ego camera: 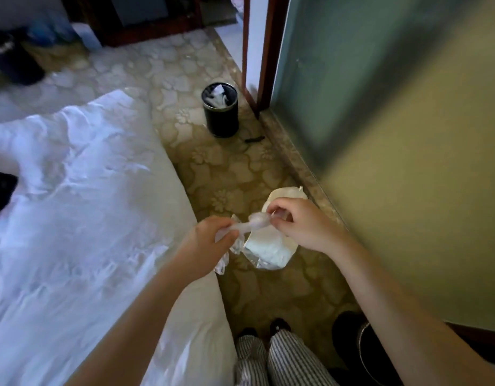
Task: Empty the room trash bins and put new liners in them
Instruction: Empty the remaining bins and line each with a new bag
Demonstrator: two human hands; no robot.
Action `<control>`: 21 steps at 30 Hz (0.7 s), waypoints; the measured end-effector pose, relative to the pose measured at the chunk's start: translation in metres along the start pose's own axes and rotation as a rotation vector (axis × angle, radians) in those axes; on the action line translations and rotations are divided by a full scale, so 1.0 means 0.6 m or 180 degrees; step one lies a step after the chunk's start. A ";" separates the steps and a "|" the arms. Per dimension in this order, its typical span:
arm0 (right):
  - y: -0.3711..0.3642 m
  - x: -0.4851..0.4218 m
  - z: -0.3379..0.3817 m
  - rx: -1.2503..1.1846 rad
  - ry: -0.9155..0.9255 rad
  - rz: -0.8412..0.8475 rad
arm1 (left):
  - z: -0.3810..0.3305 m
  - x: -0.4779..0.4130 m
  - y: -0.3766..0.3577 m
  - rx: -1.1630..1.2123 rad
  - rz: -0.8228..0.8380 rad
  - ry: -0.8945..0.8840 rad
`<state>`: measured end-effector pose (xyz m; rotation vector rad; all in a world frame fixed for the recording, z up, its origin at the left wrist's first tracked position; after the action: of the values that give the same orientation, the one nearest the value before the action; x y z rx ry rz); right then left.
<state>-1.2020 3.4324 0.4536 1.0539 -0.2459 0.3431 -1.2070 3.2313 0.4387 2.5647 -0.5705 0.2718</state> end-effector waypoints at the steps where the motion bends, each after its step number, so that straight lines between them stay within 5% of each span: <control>1: 0.013 -0.023 0.012 0.0029 0.0090 -0.0001 | -0.003 -0.011 0.020 0.0005 -0.0079 0.0019; 21: 0.350 -0.604 0.186 0.0479 0.1366 0.0191 | -0.144 -0.421 0.373 0.0147 -0.1871 0.0117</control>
<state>-1.6212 3.3712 0.5457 1.0943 0.1355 0.6387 -1.5387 3.1855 0.5342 2.6285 0.2156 0.1240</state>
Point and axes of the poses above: each hand's wrist, its own x-axis away from the middle knuckle, its own y-axis out of the back of the hand, z = x × y, the point moved 1 cm from there along -x, towards the middle knuckle, and after that the axes turned 15 degrees about x, right-handed, at the moved point
